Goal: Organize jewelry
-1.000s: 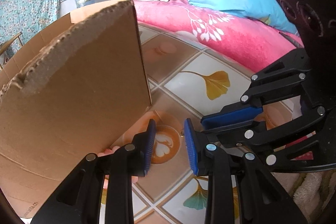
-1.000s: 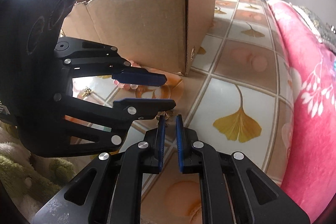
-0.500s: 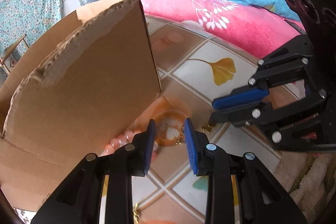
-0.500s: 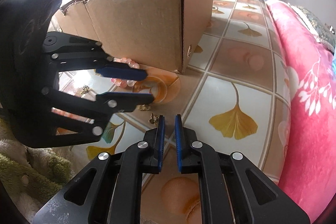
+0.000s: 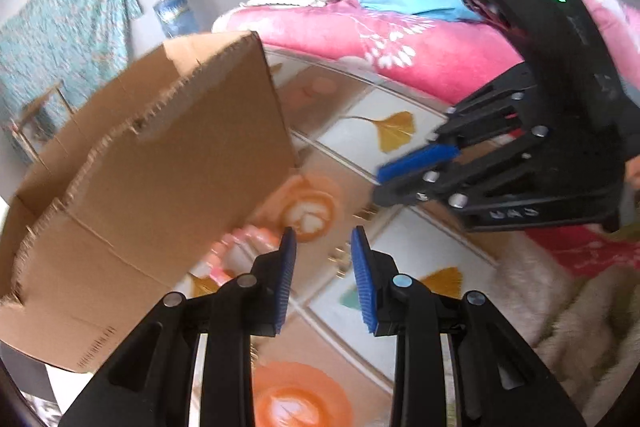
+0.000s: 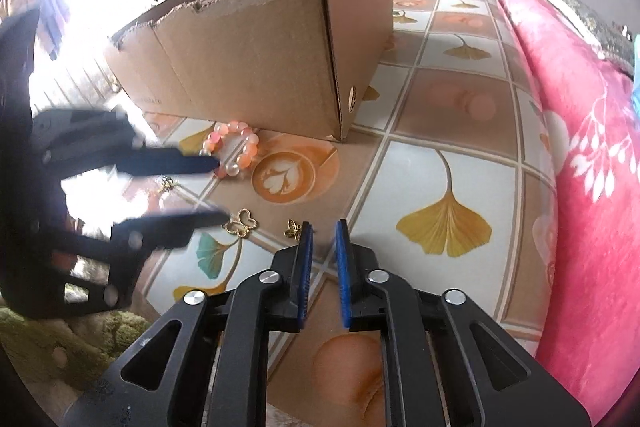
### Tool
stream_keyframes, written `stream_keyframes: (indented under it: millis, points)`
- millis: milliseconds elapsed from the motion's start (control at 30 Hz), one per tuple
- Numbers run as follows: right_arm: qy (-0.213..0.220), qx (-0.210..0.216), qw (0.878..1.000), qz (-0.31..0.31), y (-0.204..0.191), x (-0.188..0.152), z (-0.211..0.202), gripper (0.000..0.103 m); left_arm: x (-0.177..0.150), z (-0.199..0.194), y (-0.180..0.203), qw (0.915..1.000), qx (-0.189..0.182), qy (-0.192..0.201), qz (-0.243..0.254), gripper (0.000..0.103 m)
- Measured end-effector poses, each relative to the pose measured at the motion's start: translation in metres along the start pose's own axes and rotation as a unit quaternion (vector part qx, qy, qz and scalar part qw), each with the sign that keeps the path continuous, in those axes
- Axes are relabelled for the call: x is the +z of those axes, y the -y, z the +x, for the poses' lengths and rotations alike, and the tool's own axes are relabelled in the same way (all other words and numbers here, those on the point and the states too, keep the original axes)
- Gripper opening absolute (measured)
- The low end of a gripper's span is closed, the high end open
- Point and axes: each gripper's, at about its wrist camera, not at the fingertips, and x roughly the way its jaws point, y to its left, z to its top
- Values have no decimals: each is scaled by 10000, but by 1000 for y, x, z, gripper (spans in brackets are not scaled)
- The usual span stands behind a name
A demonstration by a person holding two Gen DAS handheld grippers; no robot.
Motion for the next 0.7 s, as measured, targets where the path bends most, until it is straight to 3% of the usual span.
stream_keyframes:
  millis: [133, 600, 700]
  points:
    - [32, 17, 9999, 106, 3, 2, 0, 12, -4, 11, 0, 9992, -102, -292, -271, 28]
    - [65, 57, 9997, 248, 6, 0, 1, 12, -2, 17, -3, 9980, -330, -303, -435, 27]
    - [75, 58, 9996, 254, 6, 0, 0, 12, -3, 17, -3, 9981, -342, -281, -424, 20]
